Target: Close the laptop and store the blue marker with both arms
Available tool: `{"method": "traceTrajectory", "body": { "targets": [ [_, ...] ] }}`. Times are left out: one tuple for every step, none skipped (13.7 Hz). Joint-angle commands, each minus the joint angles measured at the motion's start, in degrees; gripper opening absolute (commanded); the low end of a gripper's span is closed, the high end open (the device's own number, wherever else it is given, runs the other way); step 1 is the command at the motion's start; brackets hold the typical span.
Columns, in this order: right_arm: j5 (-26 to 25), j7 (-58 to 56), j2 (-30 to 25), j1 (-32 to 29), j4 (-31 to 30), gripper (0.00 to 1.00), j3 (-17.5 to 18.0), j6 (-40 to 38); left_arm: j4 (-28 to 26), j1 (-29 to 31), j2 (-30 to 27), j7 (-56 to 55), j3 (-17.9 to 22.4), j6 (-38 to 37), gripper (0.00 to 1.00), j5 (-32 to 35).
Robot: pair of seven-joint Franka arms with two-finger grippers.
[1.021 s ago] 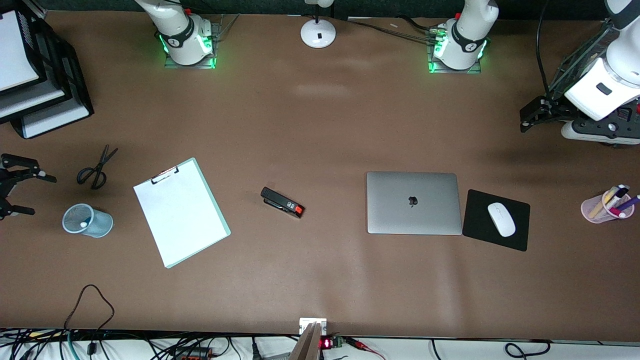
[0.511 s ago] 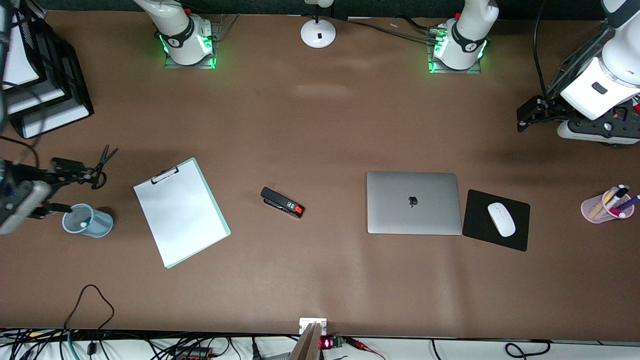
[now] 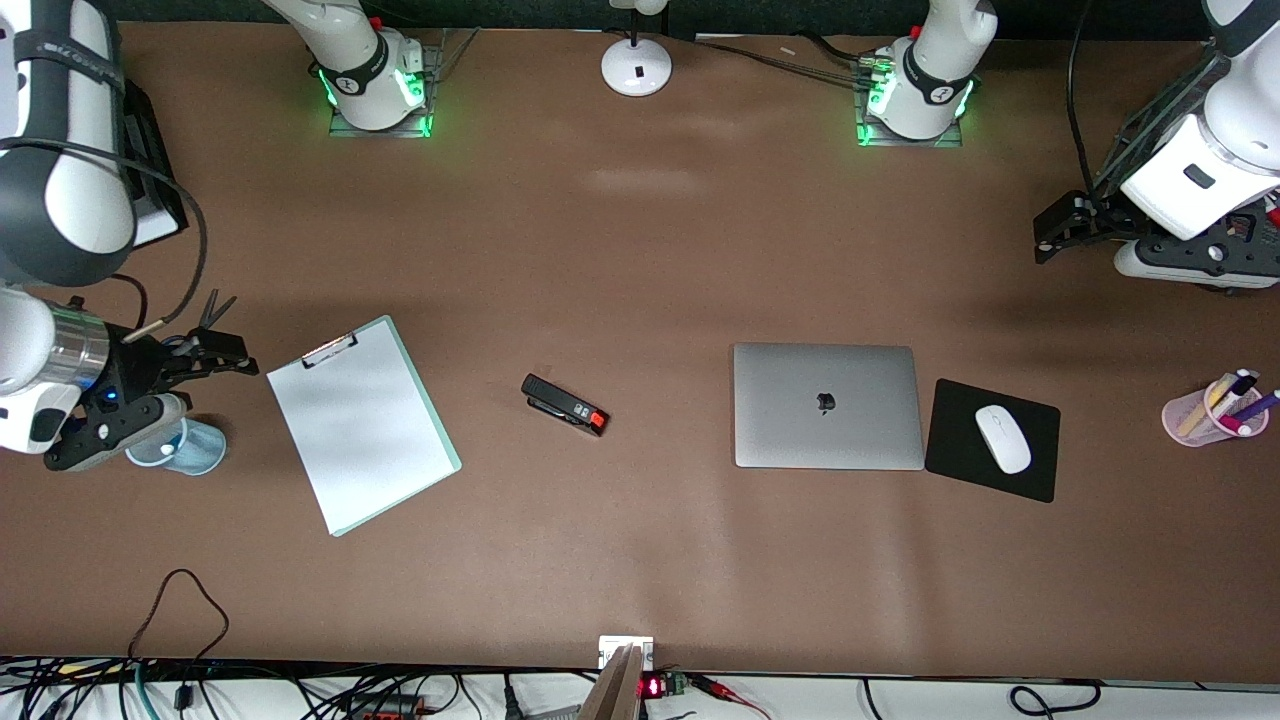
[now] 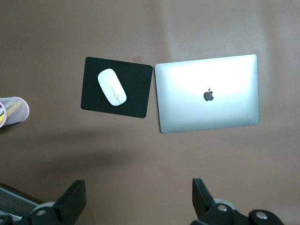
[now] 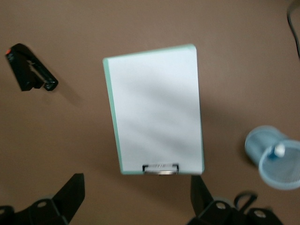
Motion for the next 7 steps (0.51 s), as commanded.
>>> {"method": "traceTrajectory", "body": {
  "targets": [
    [-4.4,12.5,-1.4,3.2,-0.6,1.00,-0.7,-3.8,0.9,0.4,-0.2,0.1,-0.1,-2.2,1.00,-0.6],
    [-6.7,15.7,-2.0,4.0,-0.6,1.00,-0.6,-5.0,0.9,0.5,-0.2,-0.2,-0.1,-2.4,1.00,-0.7],
    [-7.4,17.0,-2.1,4.0,-0.6,1.00,-0.7,-6.1,1.0,0.4,-0.1,-0.5,-0.2,-2.4,1.00,-0.6],
    [-7.4,17.3,-2.5,3.8,-0.6,1.00,-0.9,-7.3,1.0,0.4,-0.2,-0.5,-0.2,-2.5,1.00,-0.6],
    [-7.5,17.2,-3.5,3.2,-0.6,1.00,-1.2,-7.7,1.0,0.4,-0.2,-0.5,-0.2,-2.5,1.00,-0.6],
    [-7.6,17.0,-4.3,3.2,-0.6,1.00,-2.6,-7.8,1.5,0.4,0.0,-0.5,-0.2,-2.5,1.00,-0.6],
    [-7.4,16.3,-5.5,3.3,-0.7,1.00,-4.6,-7.7,1.6,0.4,0.1,-0.5,-0.2,-2.5,1.00,-0.6]
  ]
}}
